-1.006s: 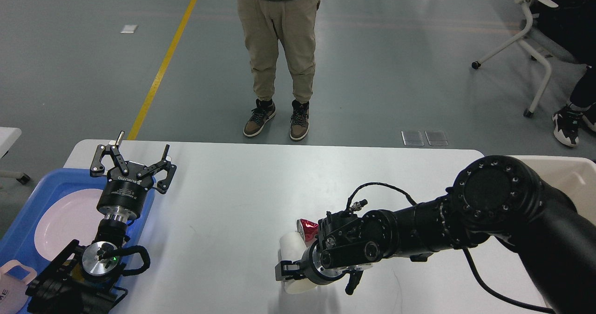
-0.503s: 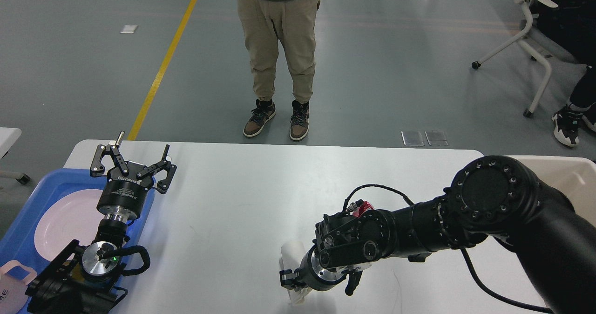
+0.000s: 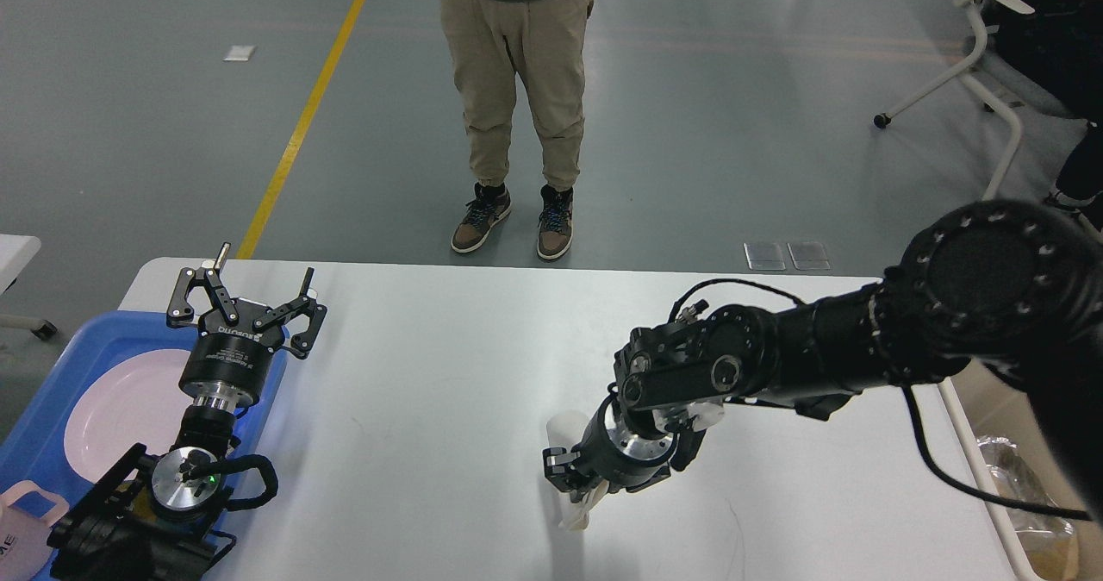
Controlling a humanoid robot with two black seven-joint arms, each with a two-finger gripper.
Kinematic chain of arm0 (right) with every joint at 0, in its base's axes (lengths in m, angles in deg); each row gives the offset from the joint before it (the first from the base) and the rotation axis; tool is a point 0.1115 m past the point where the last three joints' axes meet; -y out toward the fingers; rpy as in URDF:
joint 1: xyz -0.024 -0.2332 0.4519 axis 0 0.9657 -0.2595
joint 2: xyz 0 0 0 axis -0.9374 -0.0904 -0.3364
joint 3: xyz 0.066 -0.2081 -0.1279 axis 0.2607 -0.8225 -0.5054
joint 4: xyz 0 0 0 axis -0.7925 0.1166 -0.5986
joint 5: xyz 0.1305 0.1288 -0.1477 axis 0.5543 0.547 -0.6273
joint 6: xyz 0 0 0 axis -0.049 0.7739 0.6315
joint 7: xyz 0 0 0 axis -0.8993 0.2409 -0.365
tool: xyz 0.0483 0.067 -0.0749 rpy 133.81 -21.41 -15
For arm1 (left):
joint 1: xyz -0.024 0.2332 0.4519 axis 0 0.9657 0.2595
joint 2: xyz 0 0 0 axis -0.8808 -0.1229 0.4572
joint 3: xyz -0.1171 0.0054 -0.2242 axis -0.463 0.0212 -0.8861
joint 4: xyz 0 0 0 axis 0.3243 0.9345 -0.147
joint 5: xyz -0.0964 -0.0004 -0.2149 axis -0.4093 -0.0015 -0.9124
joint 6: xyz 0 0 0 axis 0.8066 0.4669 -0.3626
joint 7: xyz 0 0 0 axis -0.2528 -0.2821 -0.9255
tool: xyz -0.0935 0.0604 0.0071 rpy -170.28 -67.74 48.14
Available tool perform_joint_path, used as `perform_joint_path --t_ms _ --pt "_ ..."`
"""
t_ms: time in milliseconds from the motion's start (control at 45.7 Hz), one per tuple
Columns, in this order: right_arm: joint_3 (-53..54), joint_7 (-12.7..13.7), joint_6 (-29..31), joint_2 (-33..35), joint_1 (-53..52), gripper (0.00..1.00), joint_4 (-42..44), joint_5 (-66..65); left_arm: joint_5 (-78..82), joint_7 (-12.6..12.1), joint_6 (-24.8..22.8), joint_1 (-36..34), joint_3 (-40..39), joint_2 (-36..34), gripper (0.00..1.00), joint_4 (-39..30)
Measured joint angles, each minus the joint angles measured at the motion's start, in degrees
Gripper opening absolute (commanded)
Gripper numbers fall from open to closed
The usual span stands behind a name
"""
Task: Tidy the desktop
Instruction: 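Lift the paper cup and carry it into the bin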
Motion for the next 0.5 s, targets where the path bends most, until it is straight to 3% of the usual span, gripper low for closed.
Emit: perform_joint_path --t_ms 284,503 --pt "-11.17 -1.73 3.01 10.69 -27.38 0.0 -18.74 10.26 -0.01 0.0 0.0 0.0 0.0 0.0 0.96 0.02" --pt "-23.28 -9.8 3.17 12.94 -44.62 0.0 -29.04 12.34 0.0 0.0 0.0 0.0 0.0 -0.01 0.96 0.04"
